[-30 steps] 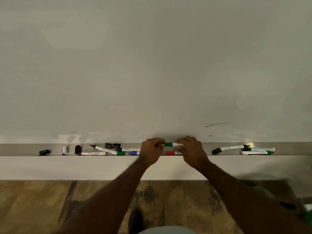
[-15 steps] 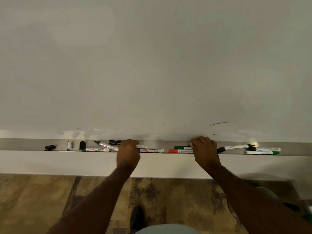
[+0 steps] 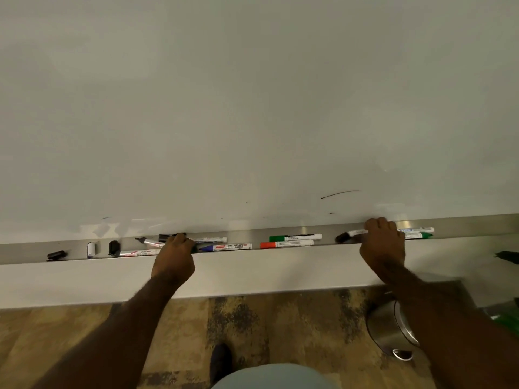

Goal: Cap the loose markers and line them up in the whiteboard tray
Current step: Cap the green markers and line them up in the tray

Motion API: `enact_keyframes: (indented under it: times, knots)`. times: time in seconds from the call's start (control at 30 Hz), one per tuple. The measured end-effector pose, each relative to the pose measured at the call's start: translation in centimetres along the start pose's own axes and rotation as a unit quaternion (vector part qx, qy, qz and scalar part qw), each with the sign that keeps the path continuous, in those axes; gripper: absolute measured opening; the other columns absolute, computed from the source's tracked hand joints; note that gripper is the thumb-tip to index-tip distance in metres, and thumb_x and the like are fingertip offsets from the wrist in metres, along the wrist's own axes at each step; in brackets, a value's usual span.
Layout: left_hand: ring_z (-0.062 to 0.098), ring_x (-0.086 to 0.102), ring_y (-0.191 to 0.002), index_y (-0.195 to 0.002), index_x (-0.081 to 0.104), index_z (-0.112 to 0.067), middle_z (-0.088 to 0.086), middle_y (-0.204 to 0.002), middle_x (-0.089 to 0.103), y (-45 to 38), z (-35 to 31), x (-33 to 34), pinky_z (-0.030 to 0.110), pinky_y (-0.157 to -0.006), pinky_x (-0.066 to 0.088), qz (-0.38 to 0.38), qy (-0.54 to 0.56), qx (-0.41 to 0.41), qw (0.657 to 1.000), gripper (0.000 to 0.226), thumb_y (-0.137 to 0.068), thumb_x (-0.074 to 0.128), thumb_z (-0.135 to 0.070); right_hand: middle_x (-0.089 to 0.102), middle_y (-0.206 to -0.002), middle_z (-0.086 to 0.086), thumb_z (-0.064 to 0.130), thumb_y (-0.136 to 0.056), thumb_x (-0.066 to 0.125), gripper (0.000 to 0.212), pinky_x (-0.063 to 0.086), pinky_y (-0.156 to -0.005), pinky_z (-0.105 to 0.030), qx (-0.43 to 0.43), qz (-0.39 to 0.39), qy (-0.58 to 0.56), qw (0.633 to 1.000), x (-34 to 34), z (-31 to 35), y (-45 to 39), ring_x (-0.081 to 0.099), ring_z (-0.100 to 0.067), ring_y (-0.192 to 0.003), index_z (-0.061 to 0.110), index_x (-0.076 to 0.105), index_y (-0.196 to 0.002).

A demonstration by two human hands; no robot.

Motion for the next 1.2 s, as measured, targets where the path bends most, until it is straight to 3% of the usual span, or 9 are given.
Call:
enact_keyframes:
  times: [0.17, 0.33, 0.5, 0.6, 0.73, 0.93, 1.03, 1.13, 1.2]
  knots:
    - [0.025, 0.051, -0.104, -0.109, 0.064, -0.012, 0.009, -0.109, 0.062, -0.9, -0.6, -0.3, 0.035, -0.089, 0.047, 0.045, -0.036, 0.013, 0.998, 0.036, -0.076, 0.055, -0.003, 0.054, -0.109, -0.014, 0.015, -0.077, 0.063, 0.034, 0.046, -0.083, -0.045, 0.059, 0.027, 0.045, 0.997, -0.6, -4.1, -0.4, 0.049, -0.032, -0.1, 0.008, 0.052, -0.108]
    - [0.023, 0.05, -0.106, -0.121, 0.059, -0.022, 0.006, -0.113, 0.058, -1.5, -0.9, -0.2, 0.035, -0.09, 0.047, 0.103, -0.081, 0.03, 0.991, 0.043, -0.08, 0.057, -0.006, 0.054, -0.118, -0.009, 0.018, -0.089, 0.049, 0.027, 0.043, -0.094, -0.045, -0.021, 0.066, 0.116, 0.991, -0.9, -5.0, -1.4, 0.048, -0.028, -0.111, 0.014, 0.054, -0.115]
    - [0.023, 0.052, -0.101, -0.117, 0.061, -0.022, 0.006, -0.111, 0.057, -1.9, -1.3, -0.4, 0.033, -0.087, 0.046, 0.122, -0.099, 0.042, 0.987, 0.039, -0.082, 0.054, -0.007, 0.05, -0.119, -0.009, 0.014, -0.086, 0.053, 0.029, 0.044, -0.093, -0.045, -0.052, 0.117, 0.101, 0.987, -1.0, -5.1, -1.9, 0.045, -0.027, -0.112, 0.013, 0.053, -0.115]
    - [0.023, 0.054, -0.1, -0.111, 0.062, -0.021, 0.007, -0.109, 0.061, -1.9, -1.4, -0.9, 0.032, -0.085, 0.046, 0.111, -0.087, 0.035, 0.989, 0.033, -0.081, 0.055, -0.008, 0.051, -0.122, -0.009, 0.011, -0.083, 0.055, 0.036, 0.045, -0.09, -0.044, -0.077, 0.144, 0.086, 0.983, -0.8, -5.1, -1.9, 0.044, -0.029, -0.114, 0.012, 0.049, -0.118]
    - [0.023, 0.055, -0.093, -0.103, 0.063, -0.016, 0.009, -0.104, 0.064, -1.9, -1.5, -1.3, 0.031, -0.078, 0.045, 0.078, -0.034, 0.003, 0.996, 0.032, -0.076, 0.057, -0.001, 0.058, -0.115, -0.008, 0.01, -0.087, 0.052, 0.023, 0.044, -0.087, -0.039, -0.134, 0.153, 0.062, 0.977, -0.8, -4.9, -2.4, 0.046, -0.028, -0.107, 0.013, 0.053, -0.11]
    - [0.024, 0.061, -0.086, -0.105, 0.064, -0.012, 0.01, -0.1, 0.069, -2.0, -2.5, -2.5, 0.032, -0.075, 0.048, -0.027, 0.15, -0.073, 0.986, 0.022, -0.084, 0.061, -0.007, 0.064, -0.08, -0.007, 0.009, -0.084, 0.063, 0.008, 0.039, -0.061, -0.03, -0.176, 0.124, -0.112, 0.97, -5.2, -2.1, -3.2, 0.055, -0.025, -0.074, 0.016, 0.059, -0.081]
    - [0.022, 0.065, -0.083, -0.107, 0.065, -0.017, 0.009, -0.097, 0.069, -1.7, -3.3, -2.5, 0.029, -0.069, 0.053, -0.04, 0.385, -0.159, 0.908, 0.024, -0.084, 0.066, -0.009, 0.062, -0.069, 0.005, 0.013, -0.081, 0.068, 0.017, 0.038, -0.054, -0.024, -0.15, 0.095, -0.226, 0.958, -7.9, -0.3, -3.0, 0.057, -0.017, -0.064, 0.021, 0.055, -0.075]
    - [0.025, 0.066, -0.084, -0.108, 0.062, -0.002, 0.019, -0.1, 0.066, -1.4, -5.7, -1.8, 0.026, -0.073, 0.06, -0.001, 0.663, -0.215, 0.717, 0.023, -0.085, 0.063, 0.002, 0.066, -0.077, 0.004, 0.018, -0.085, 0.067, 0.011, 0.042, -0.055, -0.02, -0.112, 0.065, -0.34, 0.932, -9.1, 1.6, -2.5, 0.061, -0.008, -0.071, 0.02, 0.057, -0.084]
    - [0.025, 0.066, -0.087, -0.104, 0.061, 0.001, 0.017, -0.097, 0.065, -1.1, -7.2, -1.8, 0.024, -0.074, 0.059, 0.016, 0.745, -0.229, 0.626, 0.017, -0.087, 0.06, 0.003, 0.066, -0.086, -0.006, 0.011, -0.088, 0.064, 0.009, 0.051, -0.06, -0.016, -0.065, 0.071, -0.489, 0.867, -8.8, 3.1, -2.0, 0.067, -0.014, -0.079, 0.014, 0.055, -0.089]
Point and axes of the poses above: each hand's wrist, its own y-axis away from the middle knuckle, its own x-axis out of the palm, z = x × y, the point moved 5 cm from there along -y, towards the middle knuckle
